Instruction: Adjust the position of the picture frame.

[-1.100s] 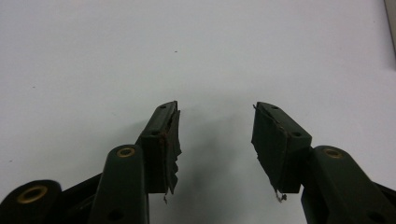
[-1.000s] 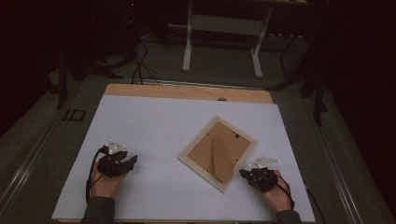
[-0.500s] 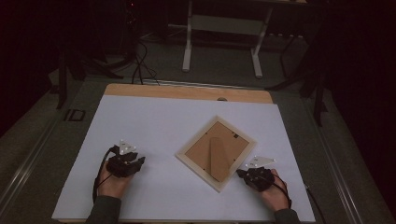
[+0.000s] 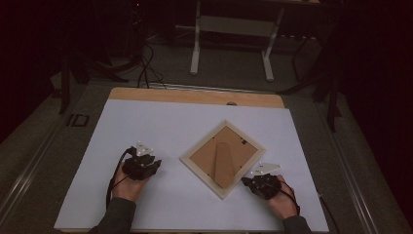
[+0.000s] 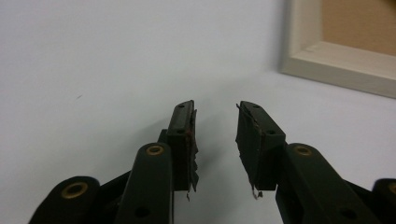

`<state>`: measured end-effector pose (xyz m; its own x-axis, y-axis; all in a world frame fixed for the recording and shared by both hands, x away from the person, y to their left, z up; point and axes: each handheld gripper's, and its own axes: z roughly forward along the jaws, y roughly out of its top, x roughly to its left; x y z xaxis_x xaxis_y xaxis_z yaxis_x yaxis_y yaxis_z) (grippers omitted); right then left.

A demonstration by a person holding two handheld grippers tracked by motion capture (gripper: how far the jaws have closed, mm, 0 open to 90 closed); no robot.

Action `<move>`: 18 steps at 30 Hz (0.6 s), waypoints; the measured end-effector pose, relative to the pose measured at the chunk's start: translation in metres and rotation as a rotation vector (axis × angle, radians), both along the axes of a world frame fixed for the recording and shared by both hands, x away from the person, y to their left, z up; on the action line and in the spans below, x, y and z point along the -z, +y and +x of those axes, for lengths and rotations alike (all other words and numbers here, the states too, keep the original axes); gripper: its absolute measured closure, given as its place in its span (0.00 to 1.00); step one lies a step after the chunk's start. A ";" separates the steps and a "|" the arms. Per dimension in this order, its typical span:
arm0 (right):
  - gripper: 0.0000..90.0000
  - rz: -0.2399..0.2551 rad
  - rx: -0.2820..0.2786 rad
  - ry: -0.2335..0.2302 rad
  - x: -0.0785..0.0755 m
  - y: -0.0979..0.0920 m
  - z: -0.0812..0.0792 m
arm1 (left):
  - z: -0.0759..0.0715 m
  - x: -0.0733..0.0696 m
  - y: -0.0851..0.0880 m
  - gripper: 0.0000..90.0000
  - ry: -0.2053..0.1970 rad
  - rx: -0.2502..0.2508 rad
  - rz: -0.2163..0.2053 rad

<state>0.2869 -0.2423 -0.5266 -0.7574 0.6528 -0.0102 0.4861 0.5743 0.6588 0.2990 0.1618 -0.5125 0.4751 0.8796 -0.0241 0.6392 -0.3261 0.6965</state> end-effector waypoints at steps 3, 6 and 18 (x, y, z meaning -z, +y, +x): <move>1.00 0.000 -0.009 0.004 0.000 0.000 0.001 | 0.001 0.000 -0.007 0.78 0.004 0.024 -0.001; 1.00 0.004 -0.005 0.004 -0.001 -0.001 0.002 | 0.001 0.002 -0.011 0.80 0.009 0.030 -0.003; 1.00 0.074 0.141 -0.061 -0.024 -0.024 0.033 | 0.002 0.006 -0.026 0.96 0.045 0.100 -0.024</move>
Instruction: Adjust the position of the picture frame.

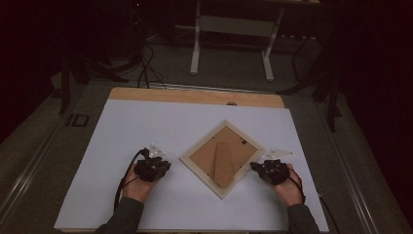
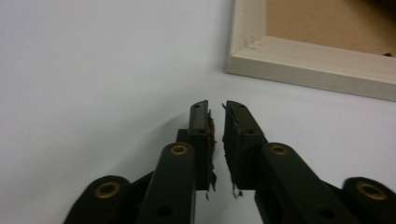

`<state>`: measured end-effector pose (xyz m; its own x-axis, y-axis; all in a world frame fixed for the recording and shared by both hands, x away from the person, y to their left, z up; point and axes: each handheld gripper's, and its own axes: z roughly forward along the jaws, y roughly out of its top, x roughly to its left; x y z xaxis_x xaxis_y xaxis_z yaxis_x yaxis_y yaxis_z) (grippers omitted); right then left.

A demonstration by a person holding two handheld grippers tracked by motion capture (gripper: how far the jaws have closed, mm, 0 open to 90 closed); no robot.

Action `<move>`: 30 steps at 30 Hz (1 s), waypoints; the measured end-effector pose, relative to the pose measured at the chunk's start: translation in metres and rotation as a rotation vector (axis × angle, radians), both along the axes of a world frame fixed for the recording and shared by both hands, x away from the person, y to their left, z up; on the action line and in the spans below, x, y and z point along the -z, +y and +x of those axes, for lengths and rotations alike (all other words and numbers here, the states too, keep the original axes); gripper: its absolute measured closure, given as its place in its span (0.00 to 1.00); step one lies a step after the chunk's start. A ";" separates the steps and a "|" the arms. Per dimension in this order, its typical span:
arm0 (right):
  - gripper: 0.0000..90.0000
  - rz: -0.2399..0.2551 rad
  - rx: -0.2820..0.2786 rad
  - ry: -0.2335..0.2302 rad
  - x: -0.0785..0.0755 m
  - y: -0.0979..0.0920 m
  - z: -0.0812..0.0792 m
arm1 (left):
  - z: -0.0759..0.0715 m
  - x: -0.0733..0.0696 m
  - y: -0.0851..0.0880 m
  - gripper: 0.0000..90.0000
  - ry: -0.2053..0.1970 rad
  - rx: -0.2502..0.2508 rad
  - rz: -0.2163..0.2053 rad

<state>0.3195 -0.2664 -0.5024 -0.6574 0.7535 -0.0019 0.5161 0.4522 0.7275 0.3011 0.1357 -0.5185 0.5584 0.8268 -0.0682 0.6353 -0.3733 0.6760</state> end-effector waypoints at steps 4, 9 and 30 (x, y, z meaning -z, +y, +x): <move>1.00 0.034 0.114 -0.037 -0.005 -0.013 0.023 | 0.000 0.001 -0.008 1.00 0.011 0.025 -0.018; 1.00 0.029 0.210 -0.047 -0.006 -0.022 0.041 | 0.001 0.004 -0.018 1.00 0.021 0.045 -0.004; 1.00 -0.007 0.351 0.009 0.012 -0.027 0.076 | 0.002 0.010 -0.046 1.00 0.029 0.082 0.015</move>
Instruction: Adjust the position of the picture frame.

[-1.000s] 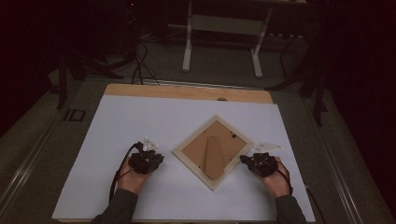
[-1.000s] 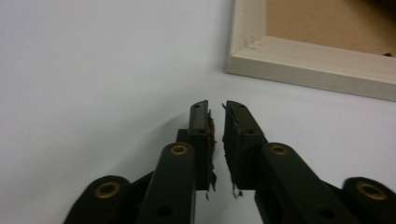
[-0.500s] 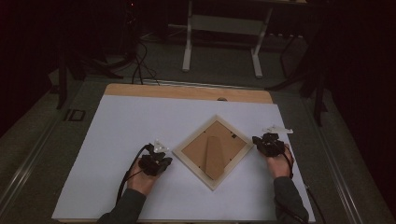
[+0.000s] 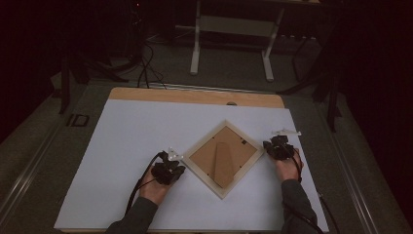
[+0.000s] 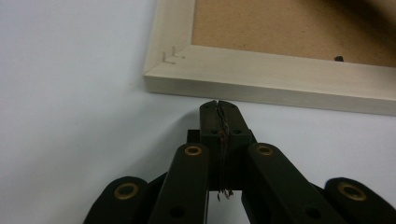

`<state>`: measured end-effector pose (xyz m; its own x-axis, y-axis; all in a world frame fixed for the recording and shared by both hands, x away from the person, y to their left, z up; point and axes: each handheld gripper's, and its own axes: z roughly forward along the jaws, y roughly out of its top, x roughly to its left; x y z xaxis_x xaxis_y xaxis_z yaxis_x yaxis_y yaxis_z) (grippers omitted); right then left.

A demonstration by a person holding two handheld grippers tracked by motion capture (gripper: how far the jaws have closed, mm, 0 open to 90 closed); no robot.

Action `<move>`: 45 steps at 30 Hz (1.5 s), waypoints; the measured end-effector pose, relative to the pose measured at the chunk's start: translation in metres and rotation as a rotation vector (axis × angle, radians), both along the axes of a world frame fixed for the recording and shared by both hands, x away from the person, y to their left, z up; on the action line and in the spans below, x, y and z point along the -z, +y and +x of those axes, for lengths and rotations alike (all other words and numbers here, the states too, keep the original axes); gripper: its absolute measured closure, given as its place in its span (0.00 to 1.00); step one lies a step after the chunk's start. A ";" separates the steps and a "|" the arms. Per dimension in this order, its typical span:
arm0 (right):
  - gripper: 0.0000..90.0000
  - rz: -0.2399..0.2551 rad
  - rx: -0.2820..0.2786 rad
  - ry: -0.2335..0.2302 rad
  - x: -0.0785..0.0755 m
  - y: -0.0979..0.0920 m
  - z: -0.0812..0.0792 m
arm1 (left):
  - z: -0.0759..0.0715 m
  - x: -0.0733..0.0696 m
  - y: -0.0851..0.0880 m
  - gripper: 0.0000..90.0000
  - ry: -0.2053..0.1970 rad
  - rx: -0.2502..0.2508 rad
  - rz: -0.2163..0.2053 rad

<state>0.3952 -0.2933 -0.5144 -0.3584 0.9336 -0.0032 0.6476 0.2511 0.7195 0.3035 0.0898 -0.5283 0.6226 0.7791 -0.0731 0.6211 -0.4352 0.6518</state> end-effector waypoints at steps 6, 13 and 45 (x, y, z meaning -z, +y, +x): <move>1.00 -0.004 0.015 0.003 0.002 -0.002 0.001 | 0.000 0.000 -0.007 1.00 -0.003 0.010 0.004; 1.00 -0.024 0.011 0.024 0.004 -0.004 0.004 | 0.001 0.000 -0.009 1.00 -0.001 0.010 0.006; 1.00 -0.041 -0.125 0.068 0.009 0.009 -0.007 | 0.005 -0.001 -0.004 1.00 0.003 -0.037 0.028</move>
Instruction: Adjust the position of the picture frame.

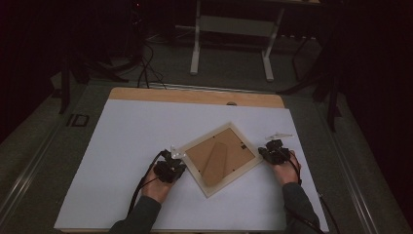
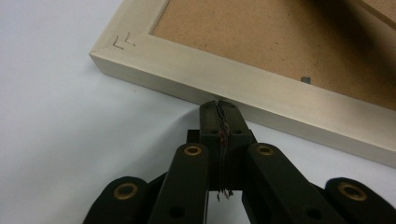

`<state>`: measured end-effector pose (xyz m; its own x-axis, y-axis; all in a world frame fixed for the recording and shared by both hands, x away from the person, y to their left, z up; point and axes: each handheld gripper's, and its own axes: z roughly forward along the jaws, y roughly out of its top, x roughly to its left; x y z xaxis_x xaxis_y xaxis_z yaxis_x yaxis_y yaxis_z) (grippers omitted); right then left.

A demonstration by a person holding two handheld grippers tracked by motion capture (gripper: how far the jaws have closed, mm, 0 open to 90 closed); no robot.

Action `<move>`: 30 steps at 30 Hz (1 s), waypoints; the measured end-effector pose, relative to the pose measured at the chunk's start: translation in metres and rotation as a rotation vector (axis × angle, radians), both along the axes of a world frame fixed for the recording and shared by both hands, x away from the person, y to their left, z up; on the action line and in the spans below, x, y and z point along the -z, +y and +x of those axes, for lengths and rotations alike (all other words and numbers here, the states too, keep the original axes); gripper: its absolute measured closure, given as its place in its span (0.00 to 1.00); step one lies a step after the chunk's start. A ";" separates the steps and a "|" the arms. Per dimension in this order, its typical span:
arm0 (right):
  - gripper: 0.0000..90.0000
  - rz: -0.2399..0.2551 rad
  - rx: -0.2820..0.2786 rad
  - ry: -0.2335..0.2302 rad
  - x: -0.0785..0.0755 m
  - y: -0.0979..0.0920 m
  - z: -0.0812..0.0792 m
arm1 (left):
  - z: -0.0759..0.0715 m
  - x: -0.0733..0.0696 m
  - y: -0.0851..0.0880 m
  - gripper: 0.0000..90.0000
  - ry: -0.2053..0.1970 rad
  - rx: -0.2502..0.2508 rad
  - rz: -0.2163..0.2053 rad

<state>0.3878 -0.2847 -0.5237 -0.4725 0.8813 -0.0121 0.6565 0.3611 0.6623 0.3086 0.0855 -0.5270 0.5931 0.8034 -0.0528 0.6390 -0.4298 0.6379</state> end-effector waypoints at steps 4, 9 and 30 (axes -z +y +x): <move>1.00 -0.003 -0.013 0.005 0.000 0.000 -0.002 | -0.001 0.000 -0.001 1.00 -0.001 -0.003 0.005; 1.00 -0.004 -0.027 0.008 -0.001 0.002 -0.004 | -0.005 0.000 -0.001 1.00 -0.004 0.004 0.004; 1.00 0.008 -0.052 0.025 -0.001 0.006 -0.010 | -0.016 0.000 -0.002 1.00 -0.002 0.020 0.002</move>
<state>0.3781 -0.2787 -0.5229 -0.5178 0.8555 0.0071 0.6534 0.3901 0.6488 0.2927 0.0840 -0.5272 0.6088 0.7918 -0.0502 0.6293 -0.4434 0.6382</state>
